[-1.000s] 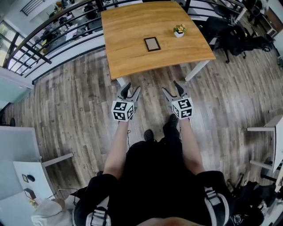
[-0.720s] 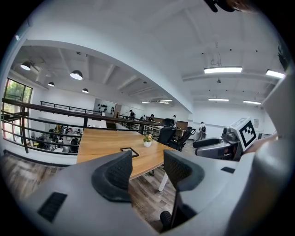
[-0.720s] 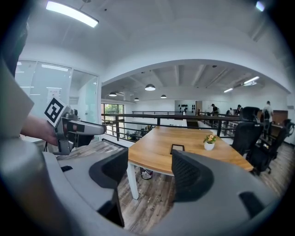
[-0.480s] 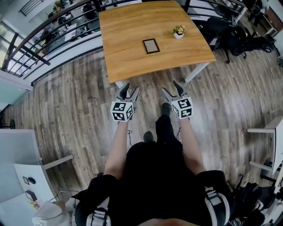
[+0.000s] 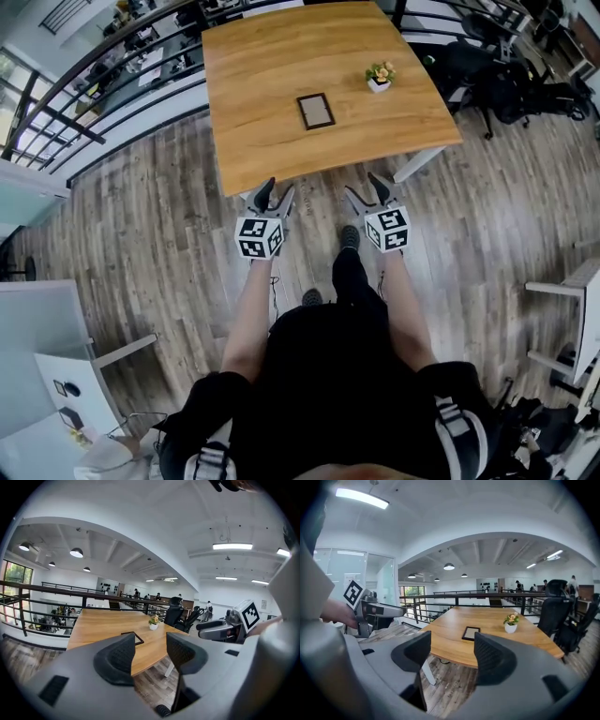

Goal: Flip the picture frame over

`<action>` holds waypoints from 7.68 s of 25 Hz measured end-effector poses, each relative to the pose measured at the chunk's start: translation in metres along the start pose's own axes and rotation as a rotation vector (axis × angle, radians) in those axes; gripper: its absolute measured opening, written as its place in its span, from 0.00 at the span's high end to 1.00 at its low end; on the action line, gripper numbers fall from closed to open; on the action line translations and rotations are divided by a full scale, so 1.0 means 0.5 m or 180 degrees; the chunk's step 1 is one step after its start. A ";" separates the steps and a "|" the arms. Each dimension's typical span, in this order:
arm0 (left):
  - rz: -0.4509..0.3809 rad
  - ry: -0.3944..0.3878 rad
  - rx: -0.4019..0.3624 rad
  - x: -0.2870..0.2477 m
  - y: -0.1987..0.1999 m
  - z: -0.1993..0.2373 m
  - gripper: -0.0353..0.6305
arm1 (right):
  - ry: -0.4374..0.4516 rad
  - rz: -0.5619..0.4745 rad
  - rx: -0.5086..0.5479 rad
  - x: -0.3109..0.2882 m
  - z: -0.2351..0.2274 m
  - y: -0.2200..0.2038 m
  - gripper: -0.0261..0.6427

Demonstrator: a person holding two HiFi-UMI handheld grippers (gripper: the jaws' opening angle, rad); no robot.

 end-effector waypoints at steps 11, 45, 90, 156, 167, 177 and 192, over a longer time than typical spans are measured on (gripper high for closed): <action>0.0112 0.0317 0.0139 -0.200 0.034 0.046 0.62 | 0.0341 0.0118 0.0026 -0.164 -0.178 0.050 0.54; 0.0239 0.0919 0.0759 -0.479 -0.015 0.171 0.62 | 0.0931 0.0610 0.0237 -0.424 -0.383 0.062 0.55; 0.1270 0.0648 0.0995 -0.731 -0.190 0.329 0.65 | 0.0529 0.0874 -0.0116 -0.615 -0.472 0.043 0.56; 0.0715 0.0982 0.1346 -0.750 -0.080 0.329 0.86 | 0.0718 0.0936 -0.0099 -0.608 -0.406 0.021 0.59; 0.0484 0.0957 0.1220 -0.724 0.008 0.326 0.86 | 0.0819 0.0717 -0.0173 -0.623 -0.388 0.081 0.59; 0.0290 0.0929 0.1173 -0.715 0.057 0.324 0.86 | 0.1121 0.0624 -0.0805 -0.643 -0.366 0.090 0.60; 0.0203 0.0822 0.1164 -0.706 0.069 0.323 0.86 | 0.1731 0.0551 -0.1673 -0.645 -0.328 0.113 0.77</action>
Point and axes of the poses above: the fingertips, and each gripper's own axes: x backward along the fingers, z to its left, y out of its top, the point moved 2 cm from there along x, backward along the fingers, and after that the axes turned 1 degree about z, right-handed, at the moved point
